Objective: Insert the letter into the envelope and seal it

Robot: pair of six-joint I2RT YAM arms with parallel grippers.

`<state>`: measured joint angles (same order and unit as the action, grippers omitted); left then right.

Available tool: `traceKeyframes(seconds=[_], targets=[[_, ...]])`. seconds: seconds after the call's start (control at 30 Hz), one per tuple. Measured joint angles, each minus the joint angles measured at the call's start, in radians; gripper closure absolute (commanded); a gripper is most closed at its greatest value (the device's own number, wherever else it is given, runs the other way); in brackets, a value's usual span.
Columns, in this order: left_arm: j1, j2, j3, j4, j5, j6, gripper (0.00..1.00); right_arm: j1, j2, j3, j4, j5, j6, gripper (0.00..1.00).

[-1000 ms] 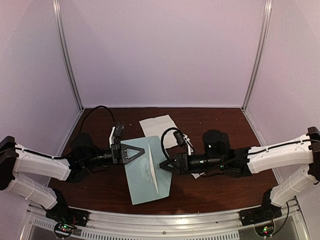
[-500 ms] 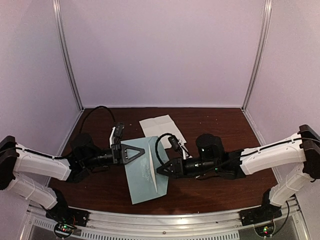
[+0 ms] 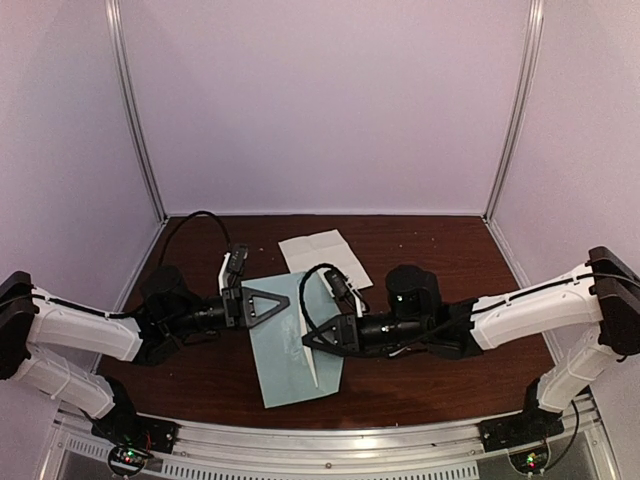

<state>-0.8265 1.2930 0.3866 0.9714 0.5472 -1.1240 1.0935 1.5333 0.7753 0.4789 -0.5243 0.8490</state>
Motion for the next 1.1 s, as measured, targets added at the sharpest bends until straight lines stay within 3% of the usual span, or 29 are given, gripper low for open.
traceKeyframes(seconds=[0.3,0.6,0.77,0.93,1.1], targets=[[0.0,0.003,0.0,0.003,0.003,0.0,0.8,0.001,0.01,0.002,0.013,-0.014,0.011,1.0],[0.0,0.02,0.0,0.016,0.013,0.0,0.82,0.005,0.063,0.024,0.032,-0.018,0.019,1.0],[0.002,0.023,0.0,0.011,0.017,0.001,0.93,0.006,0.079,0.027,0.045,-0.019,0.023,1.0],[0.003,0.021,-0.002,0.001,0.007,0.007,1.0,0.008,0.071,0.027,0.035,-0.004,0.018,0.76],[0.003,-0.009,-0.005,-0.013,-0.015,0.018,1.0,0.005,-0.021,0.018,-0.027,0.035,-0.003,0.54]])
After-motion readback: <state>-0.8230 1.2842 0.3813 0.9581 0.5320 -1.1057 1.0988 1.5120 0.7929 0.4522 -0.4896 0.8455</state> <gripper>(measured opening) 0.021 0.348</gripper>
